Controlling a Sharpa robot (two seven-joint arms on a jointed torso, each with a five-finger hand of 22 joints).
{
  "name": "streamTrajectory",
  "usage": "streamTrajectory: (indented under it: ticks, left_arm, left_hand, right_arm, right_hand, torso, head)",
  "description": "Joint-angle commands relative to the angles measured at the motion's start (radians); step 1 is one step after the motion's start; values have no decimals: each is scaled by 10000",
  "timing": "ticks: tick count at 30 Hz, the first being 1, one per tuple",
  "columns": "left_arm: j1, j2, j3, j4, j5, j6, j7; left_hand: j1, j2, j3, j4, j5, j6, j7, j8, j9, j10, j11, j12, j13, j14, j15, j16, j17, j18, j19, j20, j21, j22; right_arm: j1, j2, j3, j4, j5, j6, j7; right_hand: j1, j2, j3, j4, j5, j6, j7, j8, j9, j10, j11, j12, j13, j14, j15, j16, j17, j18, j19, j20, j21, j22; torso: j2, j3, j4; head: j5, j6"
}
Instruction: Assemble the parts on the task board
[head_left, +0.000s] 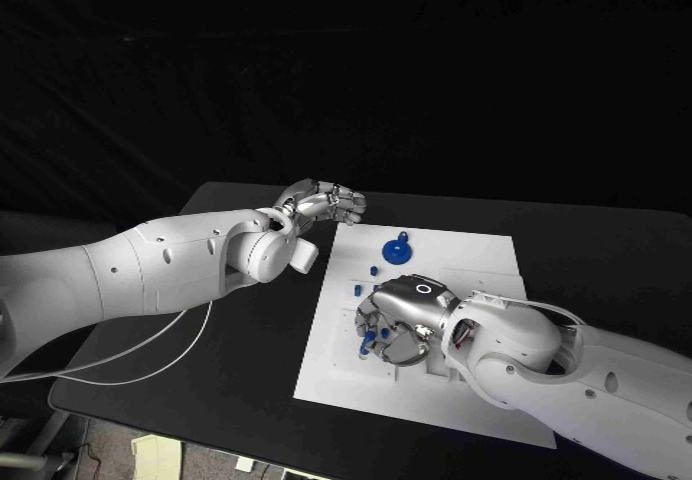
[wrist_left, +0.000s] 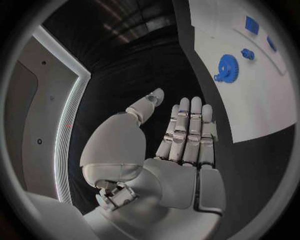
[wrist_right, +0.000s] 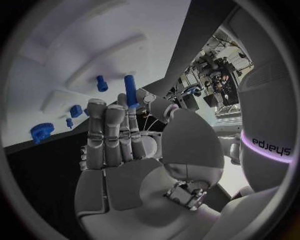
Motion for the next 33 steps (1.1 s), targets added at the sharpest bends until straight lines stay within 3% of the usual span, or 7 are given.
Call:
streamTrajectory:
  ticks: [1,25,33]
  left_arm:
    - [10,8,8,12,-9,126,112]
    - [9,29,8,-16,-26,142,91]
    - [9,19,8,-19,-26,146,91]
  left_hand:
    - [-33,68,-7,-22,24,-10,-16,44,-9,-43,-26,30,-10,0,24,-51,11,160,23,62,-54,15]
    - [-34,65,-11,-21,21,-20,-12,42,-14,-50,-22,24,-14,-3,27,-73,37,159,24,64,-67,25]
    - [-31,68,-11,-21,21,-23,-11,42,-15,-52,-21,23,-15,-4,27,-80,46,159,25,64,-72,29]
  right_arm:
    - [-13,4,-12,16,-166,77,85]
    - [-42,137,-273,-171,-255,293,22]
    - [-73,100,-288,-87,-238,206,65]
  right_hand:
    - [78,56,7,-49,31,39,-2,28,22,102,1,31,23,-86,-142,11,16,633,28,-99,38,74]
    - [64,74,6,-83,31,34,-2,32,50,94,1,37,50,-84,-143,8,28,633,27,-102,44,85]
    - [58,82,6,-99,31,33,-3,33,61,90,1,39,61,-85,-143,6,33,633,24,-104,47,90]
  torso:
    - [-1,-8,-1]
    - [-2,-14,4]
    - [-1,-11,6]
  head:
    - [4,-12]
    - [31,-70]
    - [28,-78]
